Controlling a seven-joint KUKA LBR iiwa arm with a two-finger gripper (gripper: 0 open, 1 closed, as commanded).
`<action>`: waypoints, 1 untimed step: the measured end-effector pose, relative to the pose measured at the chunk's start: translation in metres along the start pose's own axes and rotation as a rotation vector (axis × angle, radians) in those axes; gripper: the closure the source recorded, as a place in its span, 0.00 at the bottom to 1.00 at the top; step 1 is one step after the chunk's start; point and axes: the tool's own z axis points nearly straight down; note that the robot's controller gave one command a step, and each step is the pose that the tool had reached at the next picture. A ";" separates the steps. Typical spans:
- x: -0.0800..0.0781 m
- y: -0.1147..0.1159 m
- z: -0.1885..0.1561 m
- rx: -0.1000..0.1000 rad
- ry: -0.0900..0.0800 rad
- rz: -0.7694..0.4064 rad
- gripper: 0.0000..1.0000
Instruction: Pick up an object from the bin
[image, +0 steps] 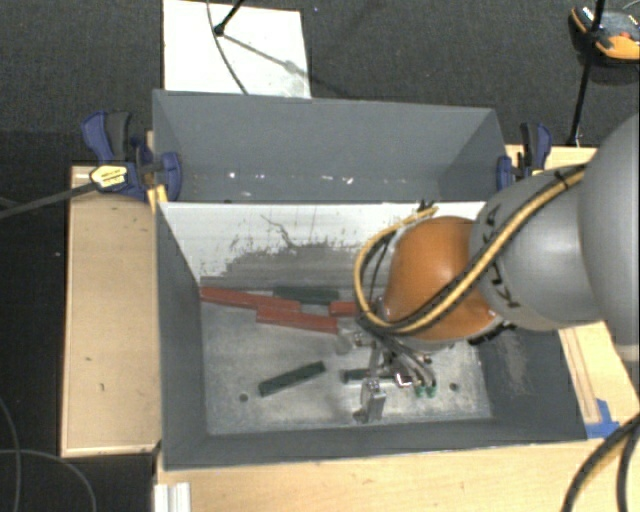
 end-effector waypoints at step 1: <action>0.004 0.045 0.016 0.000 -0.005 -0.038 1.00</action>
Offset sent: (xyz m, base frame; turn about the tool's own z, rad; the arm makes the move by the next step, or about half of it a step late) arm 0.0000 0.0000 0.0000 0.0000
